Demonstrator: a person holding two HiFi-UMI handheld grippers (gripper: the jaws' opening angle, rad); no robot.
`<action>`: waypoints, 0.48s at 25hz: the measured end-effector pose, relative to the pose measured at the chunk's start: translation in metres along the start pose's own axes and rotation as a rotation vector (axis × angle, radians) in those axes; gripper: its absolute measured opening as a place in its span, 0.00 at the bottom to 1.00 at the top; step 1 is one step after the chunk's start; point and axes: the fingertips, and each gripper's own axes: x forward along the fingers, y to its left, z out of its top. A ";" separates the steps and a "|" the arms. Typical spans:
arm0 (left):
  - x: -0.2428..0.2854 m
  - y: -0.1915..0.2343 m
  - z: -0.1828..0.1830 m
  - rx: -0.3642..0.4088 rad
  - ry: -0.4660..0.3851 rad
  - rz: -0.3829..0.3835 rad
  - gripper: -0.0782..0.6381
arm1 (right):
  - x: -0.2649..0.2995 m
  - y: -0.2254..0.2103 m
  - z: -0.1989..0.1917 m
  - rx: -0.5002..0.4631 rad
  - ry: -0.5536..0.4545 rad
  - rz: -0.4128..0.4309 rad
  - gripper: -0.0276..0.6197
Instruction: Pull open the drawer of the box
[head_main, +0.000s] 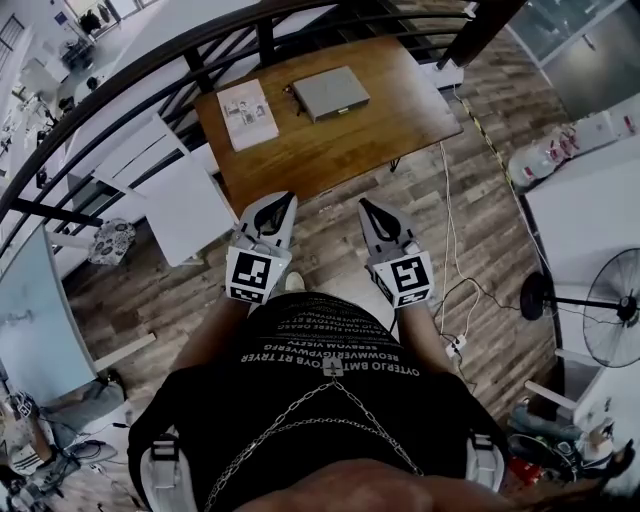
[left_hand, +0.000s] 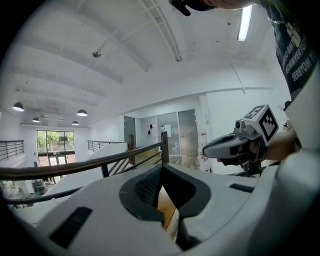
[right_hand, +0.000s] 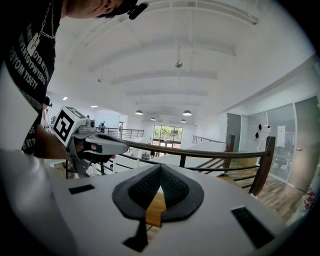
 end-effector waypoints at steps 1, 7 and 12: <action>0.000 0.006 -0.001 0.000 0.000 -0.005 0.12 | 0.005 0.003 0.002 -0.003 -0.002 -0.003 0.04; 0.004 0.029 -0.010 -0.013 -0.004 -0.048 0.12 | 0.025 0.011 0.010 -0.025 -0.023 -0.044 0.04; 0.010 0.030 -0.015 -0.036 -0.009 -0.075 0.12 | 0.019 0.008 0.008 -0.034 -0.018 -0.081 0.04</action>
